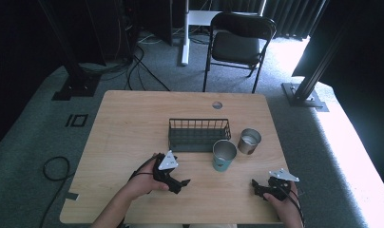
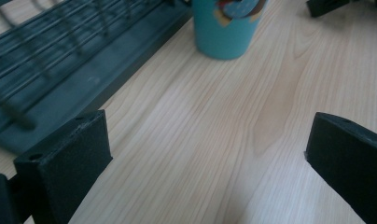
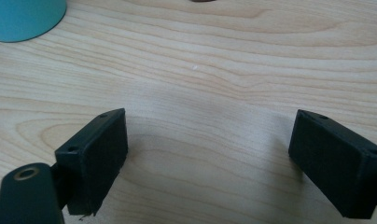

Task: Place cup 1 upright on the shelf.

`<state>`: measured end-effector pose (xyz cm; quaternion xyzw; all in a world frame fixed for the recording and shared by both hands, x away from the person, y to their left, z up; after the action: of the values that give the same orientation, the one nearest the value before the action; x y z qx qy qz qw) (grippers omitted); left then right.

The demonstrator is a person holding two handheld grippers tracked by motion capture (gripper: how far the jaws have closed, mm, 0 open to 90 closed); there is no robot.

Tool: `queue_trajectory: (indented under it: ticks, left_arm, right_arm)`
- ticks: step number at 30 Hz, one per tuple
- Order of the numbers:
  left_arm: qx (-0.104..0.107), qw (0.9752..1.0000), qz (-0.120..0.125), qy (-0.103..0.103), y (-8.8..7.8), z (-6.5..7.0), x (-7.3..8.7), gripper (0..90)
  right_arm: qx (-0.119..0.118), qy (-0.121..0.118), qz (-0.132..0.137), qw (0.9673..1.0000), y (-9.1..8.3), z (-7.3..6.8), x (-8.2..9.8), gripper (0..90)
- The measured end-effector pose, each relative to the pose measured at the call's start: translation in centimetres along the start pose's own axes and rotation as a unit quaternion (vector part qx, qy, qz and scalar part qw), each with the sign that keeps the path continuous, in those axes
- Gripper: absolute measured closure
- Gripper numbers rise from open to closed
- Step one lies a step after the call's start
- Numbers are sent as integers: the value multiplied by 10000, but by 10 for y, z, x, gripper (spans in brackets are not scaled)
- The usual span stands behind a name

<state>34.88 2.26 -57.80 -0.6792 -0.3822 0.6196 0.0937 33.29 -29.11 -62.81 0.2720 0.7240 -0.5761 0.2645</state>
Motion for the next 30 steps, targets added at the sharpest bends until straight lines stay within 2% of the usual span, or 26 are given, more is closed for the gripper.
queue_trajectory:
  ticks: [5, 8, 12, 20, 22, 27, 30]
  left_arm:
    - [4, 9999, 128, -63, 11, 2, -11, 6]
    - [17, 9996, 227, -137, 18, 2, -18, 55]
    - [48, 9996, 263, -30, 27, 4, -27, 55]
    - [75, 9992, 391, 37, 40, 7, -44, 55]
    - [45, 9991, 430, 32, 43, 7, -48, 55]
    - [-112, 9982, 560, -155, 53, 4, -56, 56]
    - [-77, 9984, 548, -98, 59, 6, -58, 55]
  right_arm:
    - [0, 0, -1, 10000, 0, 0, 0, 112]
    - [0, 1, 0, 10000, 0, 0, 0, 112]
    - [0, 1, 1, 10000, 0, 0, 0, 112]
    - [-2, 5, 1, 10000, 0, 0, 0, 112]
    - [-3, 4, 2, 10000, 0, 0, 0, 113]
    - [-2, 0, 1, 10000, 0, 0, 0, 112]
    - [-3, 2, 3, 10000, 0, 0, 0, 112]
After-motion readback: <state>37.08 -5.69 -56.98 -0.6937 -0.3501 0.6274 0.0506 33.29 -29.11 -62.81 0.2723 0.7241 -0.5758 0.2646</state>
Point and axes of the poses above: each handheld gripper's, and its own axes: y roughly forward along the jaws, x roughly out of its underside, z roughly to its right, the point moved 10 cm from there along y, roughly forward along the jaws, and after that the axes turned 15 degrees about y, right-handed, at the moved point
